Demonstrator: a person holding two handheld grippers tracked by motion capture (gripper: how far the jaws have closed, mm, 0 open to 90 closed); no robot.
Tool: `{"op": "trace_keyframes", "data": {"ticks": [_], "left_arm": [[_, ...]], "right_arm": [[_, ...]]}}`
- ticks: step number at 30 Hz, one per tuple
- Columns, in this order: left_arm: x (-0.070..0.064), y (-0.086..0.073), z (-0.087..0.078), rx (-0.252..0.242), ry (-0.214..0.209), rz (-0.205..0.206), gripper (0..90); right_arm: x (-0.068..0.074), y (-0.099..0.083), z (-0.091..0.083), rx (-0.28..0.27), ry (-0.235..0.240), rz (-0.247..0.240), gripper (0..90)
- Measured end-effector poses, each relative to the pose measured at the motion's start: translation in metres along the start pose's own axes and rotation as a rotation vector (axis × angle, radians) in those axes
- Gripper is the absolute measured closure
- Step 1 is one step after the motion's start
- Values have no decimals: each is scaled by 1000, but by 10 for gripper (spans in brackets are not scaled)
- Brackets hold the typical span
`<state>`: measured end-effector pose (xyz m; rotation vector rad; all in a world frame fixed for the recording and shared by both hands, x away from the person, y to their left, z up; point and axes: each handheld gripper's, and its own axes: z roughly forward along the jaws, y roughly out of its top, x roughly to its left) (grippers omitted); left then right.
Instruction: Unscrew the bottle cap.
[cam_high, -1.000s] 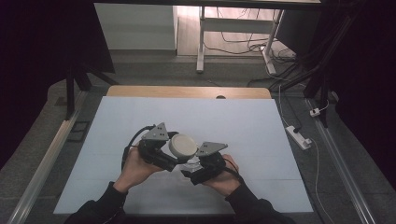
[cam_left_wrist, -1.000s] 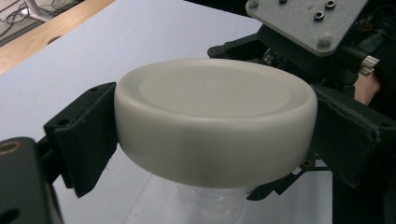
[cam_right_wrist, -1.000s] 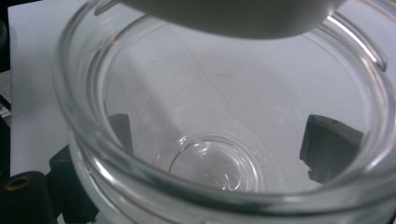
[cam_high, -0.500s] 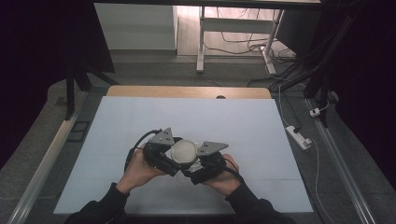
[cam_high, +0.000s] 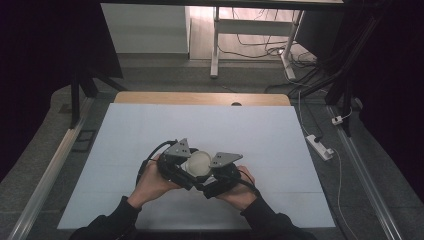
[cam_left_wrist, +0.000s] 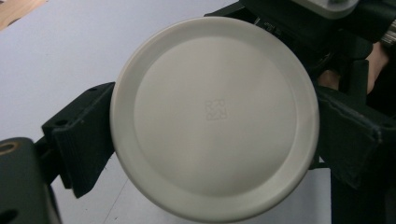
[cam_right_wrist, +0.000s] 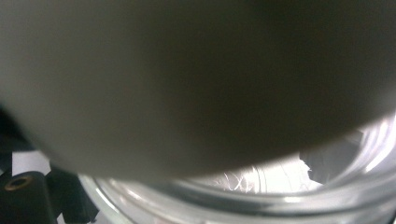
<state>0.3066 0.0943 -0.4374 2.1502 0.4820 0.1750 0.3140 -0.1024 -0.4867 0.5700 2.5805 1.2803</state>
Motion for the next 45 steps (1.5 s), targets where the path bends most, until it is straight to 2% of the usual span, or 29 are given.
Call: {"op": "trace_keyframes", "data": {"ticks": [7, 15, 20, 23, 34, 45], "left_arm": [[-1, 1, 3, -10, 5, -19, 73], [-3, 2, 5, 9, 24, 0, 74], [-2, 2, 2, -19, 24, -42, 83], [2, 3, -5, -39, 8, -63, 83], [3, 2, -20, -23, 35, -45, 83], [0, -4, -29, -14, 31, -46, 83]], "right_arm": [[1, 0, 1, 3, 3, -1, 66], [2, 0, 1, 6, 6, -5, 66], [0, 0, 0, -1, 8, 4, 66], [-1, 0, 0, -4, 7, 8, 66], [-5, -1, -3, -7, -6, 21, 66], [-18, 2, -10, -23, -41, 33, 66]]}}
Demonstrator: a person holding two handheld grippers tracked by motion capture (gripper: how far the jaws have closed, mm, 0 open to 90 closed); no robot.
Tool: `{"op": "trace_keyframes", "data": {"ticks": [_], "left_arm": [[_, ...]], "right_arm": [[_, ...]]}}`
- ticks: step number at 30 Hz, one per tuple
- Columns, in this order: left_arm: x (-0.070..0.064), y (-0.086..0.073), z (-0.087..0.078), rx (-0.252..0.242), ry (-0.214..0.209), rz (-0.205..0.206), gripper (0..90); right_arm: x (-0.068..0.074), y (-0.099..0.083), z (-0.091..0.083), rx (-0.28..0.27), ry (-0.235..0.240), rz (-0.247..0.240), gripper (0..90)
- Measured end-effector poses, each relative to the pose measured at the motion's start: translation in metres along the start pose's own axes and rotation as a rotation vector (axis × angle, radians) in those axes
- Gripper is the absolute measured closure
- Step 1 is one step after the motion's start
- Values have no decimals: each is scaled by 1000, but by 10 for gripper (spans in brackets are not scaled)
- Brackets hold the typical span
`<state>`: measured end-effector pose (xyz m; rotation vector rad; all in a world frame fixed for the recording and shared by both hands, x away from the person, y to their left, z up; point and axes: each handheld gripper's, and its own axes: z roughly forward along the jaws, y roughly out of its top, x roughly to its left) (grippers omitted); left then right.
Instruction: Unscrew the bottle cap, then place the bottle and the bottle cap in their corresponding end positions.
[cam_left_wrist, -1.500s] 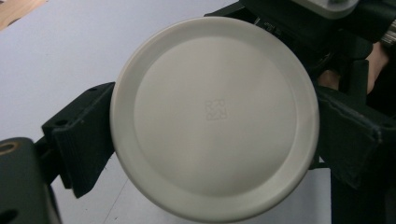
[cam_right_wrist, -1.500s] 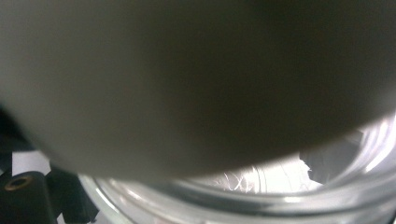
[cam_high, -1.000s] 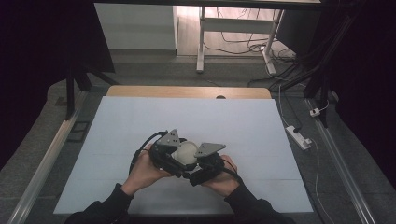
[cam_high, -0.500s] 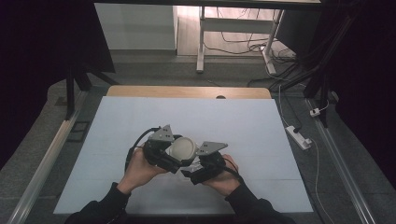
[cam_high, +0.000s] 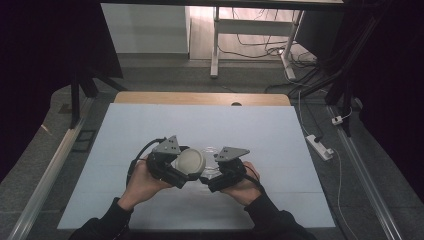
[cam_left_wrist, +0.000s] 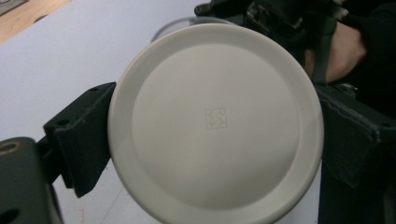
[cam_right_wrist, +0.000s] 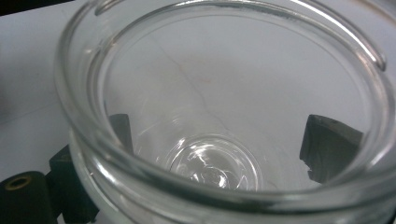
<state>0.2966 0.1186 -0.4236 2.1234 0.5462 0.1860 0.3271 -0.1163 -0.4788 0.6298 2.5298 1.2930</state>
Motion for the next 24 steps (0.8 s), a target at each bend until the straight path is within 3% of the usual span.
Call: {"op": "trace_keyframes", "data": {"ticks": [11, 24], "left_arm": [[-4, -3, -1, 6, -12, 19, 83], [-9, -11, 16, 33, -39, 42, 83]], "right_arm": [[-22, 6, 4, -8, -48, 15, 66], [-43, 14, 20, -9, -91, 22, 66]]}}
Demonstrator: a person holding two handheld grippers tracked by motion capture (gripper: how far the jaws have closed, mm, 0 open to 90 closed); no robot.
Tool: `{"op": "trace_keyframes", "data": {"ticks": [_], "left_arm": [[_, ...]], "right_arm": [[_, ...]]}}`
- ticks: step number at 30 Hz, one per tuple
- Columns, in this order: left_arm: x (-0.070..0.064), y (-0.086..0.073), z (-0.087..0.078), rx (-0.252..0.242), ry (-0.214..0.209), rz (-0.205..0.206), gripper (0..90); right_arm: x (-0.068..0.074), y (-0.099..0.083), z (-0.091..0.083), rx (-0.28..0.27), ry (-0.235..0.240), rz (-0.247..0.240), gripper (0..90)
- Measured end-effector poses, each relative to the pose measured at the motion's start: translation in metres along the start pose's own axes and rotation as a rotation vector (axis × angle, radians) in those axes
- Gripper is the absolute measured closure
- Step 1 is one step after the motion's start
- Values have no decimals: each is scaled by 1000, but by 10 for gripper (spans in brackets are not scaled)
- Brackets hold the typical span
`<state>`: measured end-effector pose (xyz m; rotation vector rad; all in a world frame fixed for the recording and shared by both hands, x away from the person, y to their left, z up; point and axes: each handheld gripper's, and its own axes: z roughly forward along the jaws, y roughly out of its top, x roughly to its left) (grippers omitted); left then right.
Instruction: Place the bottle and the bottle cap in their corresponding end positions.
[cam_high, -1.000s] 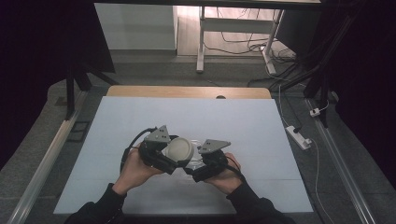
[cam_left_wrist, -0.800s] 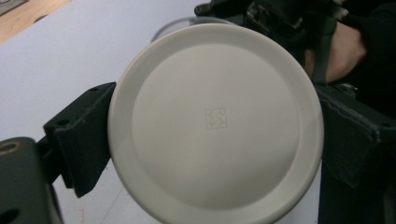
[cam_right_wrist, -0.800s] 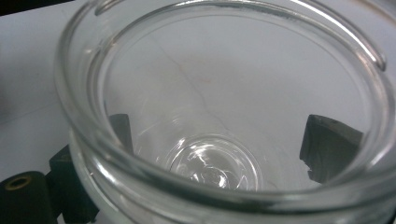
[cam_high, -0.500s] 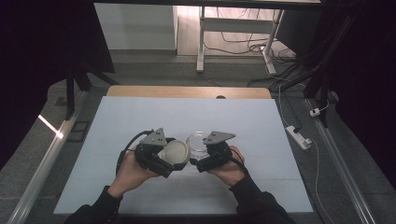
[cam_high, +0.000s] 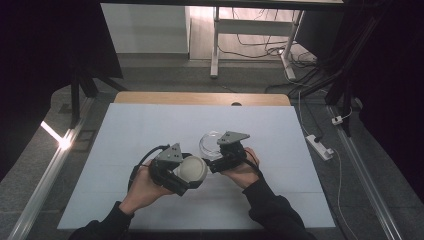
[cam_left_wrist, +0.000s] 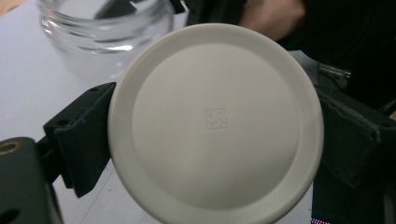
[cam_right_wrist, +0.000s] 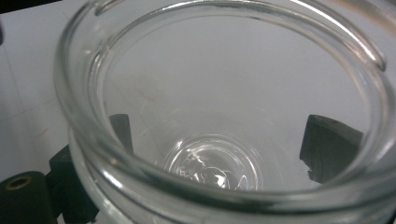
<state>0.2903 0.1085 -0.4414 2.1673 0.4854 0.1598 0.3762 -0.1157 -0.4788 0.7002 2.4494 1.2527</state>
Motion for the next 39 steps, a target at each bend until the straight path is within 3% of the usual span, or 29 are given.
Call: {"op": "trace_keyframes", "data": {"ticks": [11, 20, 26, 33, 39], "left_arm": [[-1, -9, 22, 20, -20, 6, 83], [3, -20, 44, 51, -16, 29, 82], [5, -27, 60, 87, -16, 43, 82], [10, -35, 74, 118, -12, 33, 82], [10, -39, 85, 156, 2, 53, 81]], "right_arm": [[-17, 2, 18, 15, -35, 10, 66], [-24, 4, 37, 17, -38, 10, 66], [-28, 5, 48, 22, -45, 13, 66], [-32, 7, 62, 32, -56, 7, 66], [-35, 9, 70, 32, -62, 8, 66]]}}
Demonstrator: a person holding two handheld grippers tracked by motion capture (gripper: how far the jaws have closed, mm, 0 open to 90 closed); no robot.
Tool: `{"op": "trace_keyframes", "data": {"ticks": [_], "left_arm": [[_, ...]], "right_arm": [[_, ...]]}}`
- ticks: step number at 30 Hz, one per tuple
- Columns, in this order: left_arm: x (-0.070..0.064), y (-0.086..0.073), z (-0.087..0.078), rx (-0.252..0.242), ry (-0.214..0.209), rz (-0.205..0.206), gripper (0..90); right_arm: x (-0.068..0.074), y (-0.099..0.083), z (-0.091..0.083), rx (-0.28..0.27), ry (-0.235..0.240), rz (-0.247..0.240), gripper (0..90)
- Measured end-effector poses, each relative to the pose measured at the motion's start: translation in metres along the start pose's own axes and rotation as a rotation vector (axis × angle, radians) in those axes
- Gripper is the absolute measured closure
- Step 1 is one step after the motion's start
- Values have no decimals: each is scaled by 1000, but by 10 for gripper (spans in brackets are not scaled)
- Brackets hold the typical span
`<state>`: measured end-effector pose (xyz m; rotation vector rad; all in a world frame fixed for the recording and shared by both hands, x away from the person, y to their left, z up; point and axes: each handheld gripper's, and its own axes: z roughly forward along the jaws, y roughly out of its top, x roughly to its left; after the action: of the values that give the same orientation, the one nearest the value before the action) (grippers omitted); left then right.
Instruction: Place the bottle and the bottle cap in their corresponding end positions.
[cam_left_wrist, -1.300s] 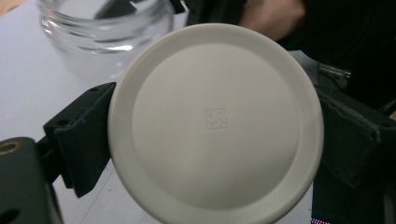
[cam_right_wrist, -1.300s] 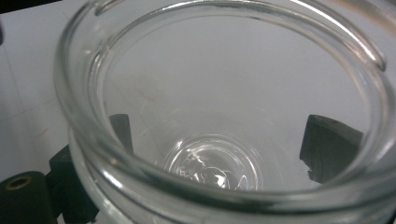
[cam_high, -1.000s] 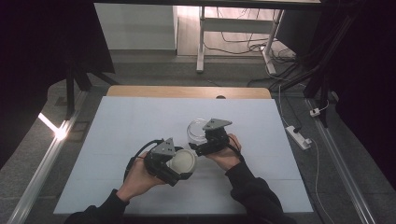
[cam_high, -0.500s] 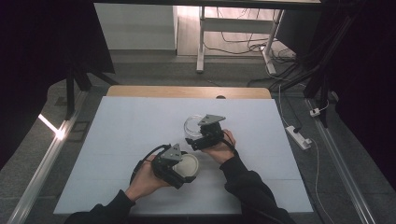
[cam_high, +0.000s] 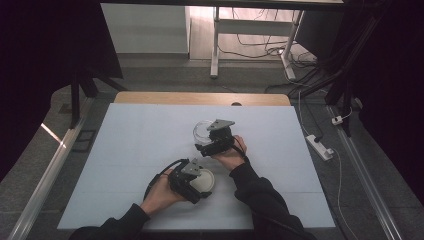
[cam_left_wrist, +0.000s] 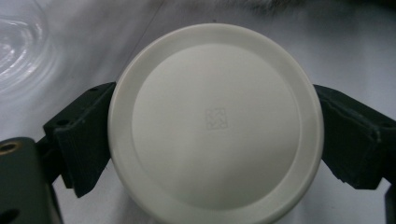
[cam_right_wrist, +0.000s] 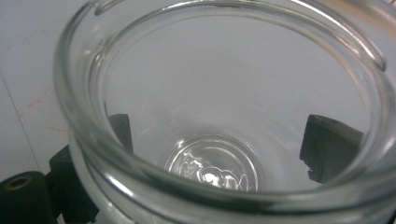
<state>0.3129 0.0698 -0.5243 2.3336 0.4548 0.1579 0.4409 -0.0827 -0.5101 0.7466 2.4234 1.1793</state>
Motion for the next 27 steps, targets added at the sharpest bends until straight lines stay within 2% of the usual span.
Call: {"op": "trace_keyframes", "data": {"ticks": [8, 14, 17, 21, 27], "left_arm": [[3, 0, 10, 40, 16, 4, 81], [2, -1, 19, 76, 23, 5, 80], [4, -2, 20, 72, 10, -10, 78], [5, -3, 20, 68, 5, -10, 73], [6, -2, 21, 65, 15, -34, 52]], "right_arm": [[2, 1, 9, 10, -2, -14, 65], [0, -1, 9, 3, 7, 11, 64], [-2, -1, 10, 2, 15, 33, 63], [-2, -1, 10, 4, 15, 38, 61], [-1, -1, 10, -1, 3, 50, 54]]}}
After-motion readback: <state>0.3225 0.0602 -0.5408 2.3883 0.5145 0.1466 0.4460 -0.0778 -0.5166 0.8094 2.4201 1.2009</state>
